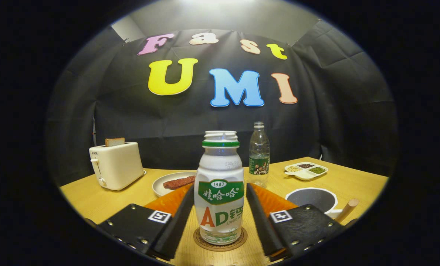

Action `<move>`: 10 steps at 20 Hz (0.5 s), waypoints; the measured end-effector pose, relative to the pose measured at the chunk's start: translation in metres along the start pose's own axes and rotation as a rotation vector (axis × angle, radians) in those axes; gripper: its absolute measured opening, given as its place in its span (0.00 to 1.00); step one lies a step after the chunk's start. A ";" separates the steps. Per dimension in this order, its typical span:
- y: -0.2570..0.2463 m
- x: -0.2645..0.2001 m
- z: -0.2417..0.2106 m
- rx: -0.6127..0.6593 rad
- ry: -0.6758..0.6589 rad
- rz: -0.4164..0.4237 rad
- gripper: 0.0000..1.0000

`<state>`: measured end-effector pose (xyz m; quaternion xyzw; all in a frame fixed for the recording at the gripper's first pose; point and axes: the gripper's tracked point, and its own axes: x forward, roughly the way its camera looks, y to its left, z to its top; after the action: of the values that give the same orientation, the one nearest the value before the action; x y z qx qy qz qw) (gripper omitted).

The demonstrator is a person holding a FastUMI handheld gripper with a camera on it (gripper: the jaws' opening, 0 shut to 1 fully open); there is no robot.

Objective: Take the bottle from table, then pour the juice into the cup, finally place the bottle on the coaster

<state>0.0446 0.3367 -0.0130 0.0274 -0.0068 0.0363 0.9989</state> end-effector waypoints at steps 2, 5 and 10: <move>0.003 -0.004 0.006 0.010 -0.009 0.014 0.98; -0.004 -0.009 0.019 0.003 -0.031 0.005 0.99; -0.007 -0.031 0.063 0.025 -0.053 0.034 0.99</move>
<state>0.0132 0.3238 0.0488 0.0406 -0.0330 0.0525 0.9973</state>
